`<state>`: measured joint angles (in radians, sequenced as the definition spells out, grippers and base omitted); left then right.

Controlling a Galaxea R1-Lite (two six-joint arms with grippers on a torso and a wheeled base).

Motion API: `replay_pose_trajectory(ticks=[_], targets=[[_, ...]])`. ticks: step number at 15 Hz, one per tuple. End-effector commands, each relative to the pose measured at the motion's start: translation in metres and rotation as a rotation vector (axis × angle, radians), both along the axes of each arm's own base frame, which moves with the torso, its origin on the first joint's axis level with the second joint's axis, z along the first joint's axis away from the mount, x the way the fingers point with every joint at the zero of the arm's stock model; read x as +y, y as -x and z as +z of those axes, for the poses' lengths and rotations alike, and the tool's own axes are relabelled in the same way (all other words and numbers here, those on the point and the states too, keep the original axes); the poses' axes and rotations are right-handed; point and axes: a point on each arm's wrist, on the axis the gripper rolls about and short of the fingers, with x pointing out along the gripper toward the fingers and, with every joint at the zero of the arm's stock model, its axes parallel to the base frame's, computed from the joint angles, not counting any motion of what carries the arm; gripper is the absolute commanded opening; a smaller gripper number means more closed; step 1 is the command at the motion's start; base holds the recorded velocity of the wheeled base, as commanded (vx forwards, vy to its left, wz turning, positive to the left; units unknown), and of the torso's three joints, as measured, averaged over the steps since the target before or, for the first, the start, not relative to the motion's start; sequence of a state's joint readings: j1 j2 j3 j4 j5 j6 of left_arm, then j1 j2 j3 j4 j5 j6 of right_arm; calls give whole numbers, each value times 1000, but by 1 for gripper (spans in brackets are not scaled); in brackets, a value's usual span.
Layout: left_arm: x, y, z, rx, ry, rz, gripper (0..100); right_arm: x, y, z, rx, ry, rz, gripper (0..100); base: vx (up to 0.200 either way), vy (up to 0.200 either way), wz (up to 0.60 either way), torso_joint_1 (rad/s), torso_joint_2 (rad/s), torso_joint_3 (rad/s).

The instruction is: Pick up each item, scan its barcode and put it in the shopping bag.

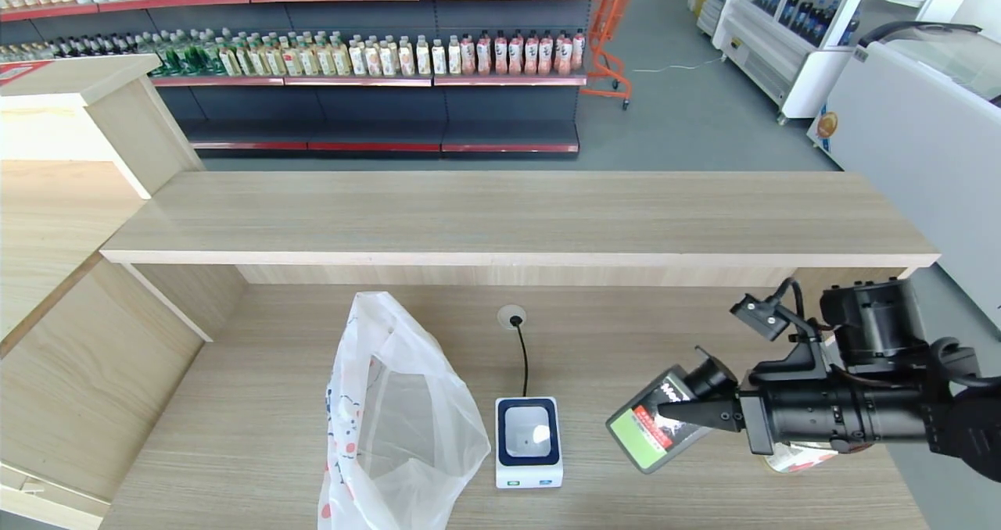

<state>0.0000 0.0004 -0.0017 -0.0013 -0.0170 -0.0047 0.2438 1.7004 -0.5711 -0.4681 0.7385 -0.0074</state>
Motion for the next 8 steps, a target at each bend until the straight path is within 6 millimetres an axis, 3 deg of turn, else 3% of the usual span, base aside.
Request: replay_pose_trajectory(ticks=[1,3,8], targets=[[0,0,0,-1,0,0,100,28,-26,-36,98,61,37,0,0,0,0,0,0,0],[0,0,0,-1,0,0,100,46,-43,-48,101,86,54,0,0,0,0,0,0,0],[0,0,0,-1,0,0,100,81,-52,-60,92,106,126,0,0,0,0,0,0,0]])
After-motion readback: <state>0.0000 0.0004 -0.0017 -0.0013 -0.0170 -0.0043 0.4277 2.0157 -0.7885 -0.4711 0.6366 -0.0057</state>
